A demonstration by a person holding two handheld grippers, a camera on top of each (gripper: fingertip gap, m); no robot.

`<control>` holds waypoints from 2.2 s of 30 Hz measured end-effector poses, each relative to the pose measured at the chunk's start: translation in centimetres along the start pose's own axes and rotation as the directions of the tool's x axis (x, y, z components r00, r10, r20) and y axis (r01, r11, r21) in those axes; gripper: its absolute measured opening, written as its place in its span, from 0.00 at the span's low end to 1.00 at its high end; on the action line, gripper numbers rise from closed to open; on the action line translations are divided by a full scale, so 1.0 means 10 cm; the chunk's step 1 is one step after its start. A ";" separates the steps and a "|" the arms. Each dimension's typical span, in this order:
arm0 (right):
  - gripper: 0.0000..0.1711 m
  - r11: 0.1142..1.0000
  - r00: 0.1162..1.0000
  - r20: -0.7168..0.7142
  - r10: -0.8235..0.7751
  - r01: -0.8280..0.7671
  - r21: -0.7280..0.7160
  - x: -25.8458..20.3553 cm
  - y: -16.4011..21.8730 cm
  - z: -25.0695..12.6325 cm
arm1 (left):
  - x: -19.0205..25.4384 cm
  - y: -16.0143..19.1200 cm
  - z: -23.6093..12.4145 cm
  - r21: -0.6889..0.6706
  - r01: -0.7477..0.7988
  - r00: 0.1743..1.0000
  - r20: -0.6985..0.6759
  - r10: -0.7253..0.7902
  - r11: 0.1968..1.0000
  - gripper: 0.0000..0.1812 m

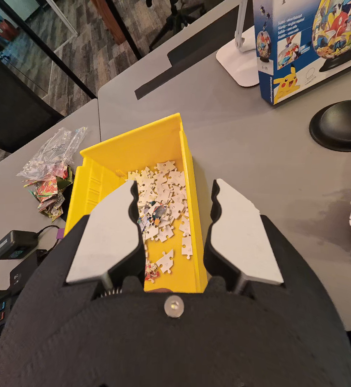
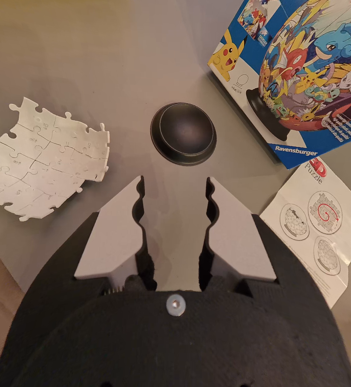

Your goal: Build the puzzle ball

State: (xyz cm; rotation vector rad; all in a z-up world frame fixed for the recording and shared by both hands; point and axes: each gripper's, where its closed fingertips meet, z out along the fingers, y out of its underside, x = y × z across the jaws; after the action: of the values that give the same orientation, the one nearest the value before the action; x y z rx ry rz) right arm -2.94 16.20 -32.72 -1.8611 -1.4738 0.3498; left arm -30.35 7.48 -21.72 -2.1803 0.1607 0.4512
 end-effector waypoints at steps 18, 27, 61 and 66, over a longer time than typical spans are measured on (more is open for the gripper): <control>0.34 1.000 1.000 0.005 -0.022 0.022 -0.021 -0.09 -0.01 0.08 | -0.04 0.12 0.10 -0.019 -0.004 1.000 0.003 0.004 1.000 0.37; 0.35 1.000 1.000 0.008 -0.019 0.019 -0.023 -0.09 0.00 0.12 | -0.09 0.16 0.12 -0.029 -0.010 1.000 0.009 0.011 1.000 0.37; 0.33 0.987 0.963 0.228 0.143 -0.155 0.035 -0.15 0.07 0.48 | -0.87 1.25 0.35 -0.256 -0.087 0.958 -0.288 0.010 0.963 0.20; 0.34 0.976 0.948 0.259 0.183 -0.208 0.072 -0.11 0.05 0.46 | -1.03 1.30 0.42 -0.253 -0.078 0.961 -0.278 0.005 0.964 0.13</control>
State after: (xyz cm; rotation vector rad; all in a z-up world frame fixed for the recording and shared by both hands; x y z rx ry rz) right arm -5.72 16.83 -36.55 -1.9420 -1.4070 0.7657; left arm -44.56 2.49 -29.87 -2.4994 0.3149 0.1969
